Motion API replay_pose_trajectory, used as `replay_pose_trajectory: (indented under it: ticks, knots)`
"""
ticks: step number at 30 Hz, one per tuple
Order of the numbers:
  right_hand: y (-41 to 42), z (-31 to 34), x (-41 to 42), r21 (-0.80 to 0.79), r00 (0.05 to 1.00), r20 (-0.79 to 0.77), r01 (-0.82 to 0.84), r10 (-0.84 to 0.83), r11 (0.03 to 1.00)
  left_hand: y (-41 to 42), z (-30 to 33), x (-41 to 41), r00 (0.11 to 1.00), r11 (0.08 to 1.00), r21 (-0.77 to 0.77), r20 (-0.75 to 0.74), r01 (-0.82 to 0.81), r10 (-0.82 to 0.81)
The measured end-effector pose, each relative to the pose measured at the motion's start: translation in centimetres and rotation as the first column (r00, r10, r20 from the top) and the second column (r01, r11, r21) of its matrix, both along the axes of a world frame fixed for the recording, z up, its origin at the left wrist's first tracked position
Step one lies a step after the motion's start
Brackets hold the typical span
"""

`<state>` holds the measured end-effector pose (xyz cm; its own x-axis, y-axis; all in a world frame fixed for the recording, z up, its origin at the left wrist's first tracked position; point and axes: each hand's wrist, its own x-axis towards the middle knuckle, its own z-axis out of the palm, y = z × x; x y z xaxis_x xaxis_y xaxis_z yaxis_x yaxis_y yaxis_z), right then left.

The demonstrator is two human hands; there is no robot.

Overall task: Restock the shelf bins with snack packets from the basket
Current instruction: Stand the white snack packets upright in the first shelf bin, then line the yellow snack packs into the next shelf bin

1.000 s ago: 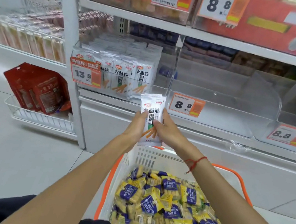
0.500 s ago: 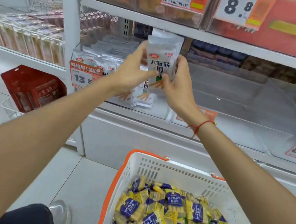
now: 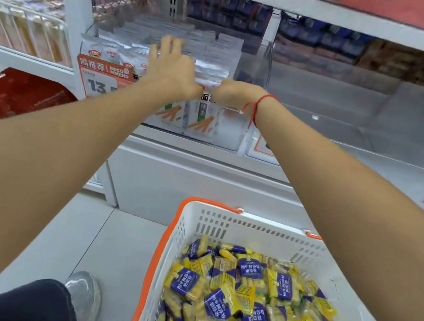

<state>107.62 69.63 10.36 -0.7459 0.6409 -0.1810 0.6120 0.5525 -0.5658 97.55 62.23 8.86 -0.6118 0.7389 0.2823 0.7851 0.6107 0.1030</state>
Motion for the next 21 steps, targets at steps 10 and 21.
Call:
replay_pose_trajectory:
  ticks: [10,21]
  knots:
    - [1.2,-3.0,-1.7,0.130,0.967,-0.152,0.224,-0.204,0.966,-0.1,-0.9,-0.2,0.985,0.993,-0.026,-0.125,0.116,-0.118]
    - [-3.6,-3.1,5.8,0.283,0.949,-0.314,0.126,-0.032,0.951,-5.1,-1.2,6.2,0.974,0.919,0.331,-0.004,0.214,-0.226]
